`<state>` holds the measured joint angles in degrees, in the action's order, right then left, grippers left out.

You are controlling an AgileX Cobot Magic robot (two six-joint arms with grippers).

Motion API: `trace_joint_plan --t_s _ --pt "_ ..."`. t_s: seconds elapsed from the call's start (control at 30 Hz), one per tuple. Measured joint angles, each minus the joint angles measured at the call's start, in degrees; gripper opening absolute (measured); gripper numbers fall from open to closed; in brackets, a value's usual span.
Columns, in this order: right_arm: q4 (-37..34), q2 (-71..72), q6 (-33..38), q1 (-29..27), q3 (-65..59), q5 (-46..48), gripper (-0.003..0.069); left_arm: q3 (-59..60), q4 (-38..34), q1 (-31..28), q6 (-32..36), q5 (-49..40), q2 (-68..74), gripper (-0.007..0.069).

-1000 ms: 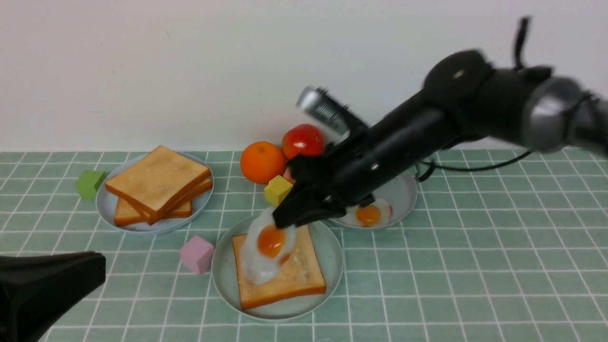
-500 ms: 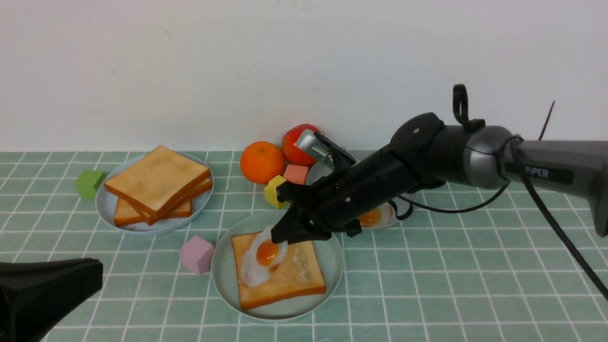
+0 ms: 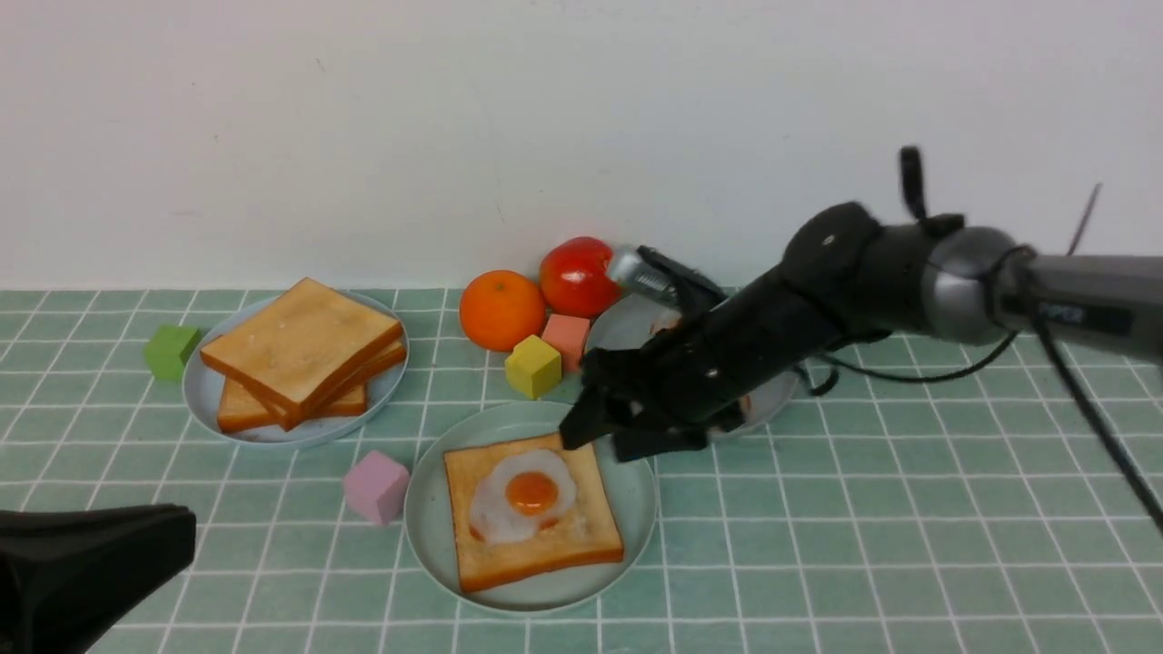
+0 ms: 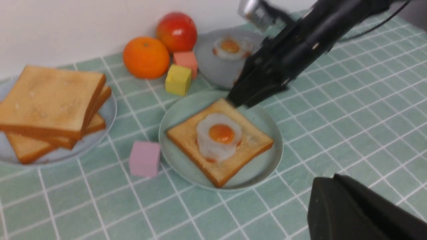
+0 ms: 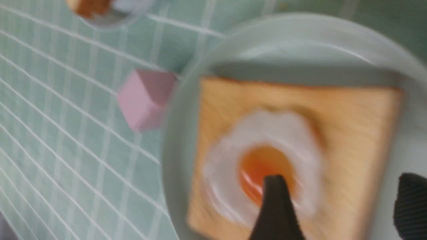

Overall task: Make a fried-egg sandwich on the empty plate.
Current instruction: Use the left arm to grab a slice of bread

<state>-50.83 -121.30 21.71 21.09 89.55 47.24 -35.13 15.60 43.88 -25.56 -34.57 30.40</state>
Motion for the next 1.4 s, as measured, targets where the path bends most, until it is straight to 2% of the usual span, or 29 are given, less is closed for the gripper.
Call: trace_joint_plan --t_s 0.03,0.1,0.13,0.2,0.23,0.27,0.3,0.37,0.43,0.47,0.63,0.77,0.87,0.93,1.03,1.07,1.2,1.3,1.4 --pt "2.73 1.40 -0.95 -0.84 0.00 1.86 0.0465 0.00 0.00 0.00 -0.56 -0.25 0.79 -0.0004" --pt "10.47 6.72 -3.70 -2.31 0.00 6.72 0.0405 0.00 0.00 0.00 -1.67 -0.61 4.36 -0.0003" --pt "11.28 7.31 -3.96 -2.38 0.00 7.15 0.0405 -0.06 0.00 0.00 -1.67 -0.61 4.78 -0.0003" --pt "21.54 15.70 -7.01 -2.67 0.00 12.63 0.0279 -1.58 0.00 0.00 -2.05 -1.54 11.82 -0.0007" --pt "24.92 19.80 -8.34 -2.34 -0.13 15.48 0.0225 -2.78 0.05 -0.34 -2.05 -2.26 15.82 -0.0013" --pt "25.55 19.80 -8.58 -2.27 -0.14 15.94 0.0204 -3.05 0.05 -0.42 -2.05 -2.36 15.82 -0.0013" --pt "30.64 26.15 -10.67 -1.58 -1.07 19.10 0.0122 -5.78 0.29 -1.81 -1.86 -2.89 22.20 -0.0013" --pt "34.46 32.81 -13.67 -0.74 -3.50 21.36 0.0037 -8.89 0.08 -4.99 0.03 -2.95 28.57 -0.0013" --pt "36.55 37.39 -14.92 -0.16 -5.15 21.48 0.0006 -11.17 -0.86 -8.07 1.87 -2.95 32.54 -0.0013" --pt "38.66 43.54 -16.29 0.59 -8.53 20.72 -0.0010 -14.35 -3.55 -13.59 6.99 -3.01 37.47 -0.0013" --pt "40.14 59.77 -17.23 2.57 -17.84 15.62 0.0000 -23.58 -15.60 -26.67 25.02 -1.99 50.60 -0.0013" --pt "40.02 67.16 -17.30 2.93 -22.62 13.80 0.0000 -29.88 -18.60 -31.38 32.04 1.09 60.15 -0.0013" --pt "40.02 70.26 -17.30 2.93 -24.96 13.73 0.0001 -33.96 -14.68 -31.78 33.66 2.74 66.61 0.0004" --pt "40.02 71.24 -17.30 2.93 -26.06 13.73 0.0000 -36.38 -11.07 -31.78 33.70 3.17 69.88 0.0048" --pt "39.98 71.67 -17.30 2.93 -26.96 14.12 0.0000 -38.34 -6.62 -31.78 33.81 3.53 73.13 0.0141" --pt "39.96 71.81 -17.30 2.93 -27.60 14.47 0.0000 -39.08 -3.87 -31.78 33.81 3.87 74.84 0.0216" --pt "39.85 71.75 -17.30 2.93 -28.61 15.06 0.0001 -39.44 -0.23 -31.78 33.81 5.33 77.77 0.0372" --pt "39.69 71.75 -17.30 2.93 -28.82 15.19 0.0001 -39.57 0.43 -31.78 33.81 6.59 79.43 0.0418" --pt "39.01 71.75 -17.30 2.93 -28.82 15.07 0.0001 -39.71 0.80 -31.78 33.81 7.09 81.21 0.0414"
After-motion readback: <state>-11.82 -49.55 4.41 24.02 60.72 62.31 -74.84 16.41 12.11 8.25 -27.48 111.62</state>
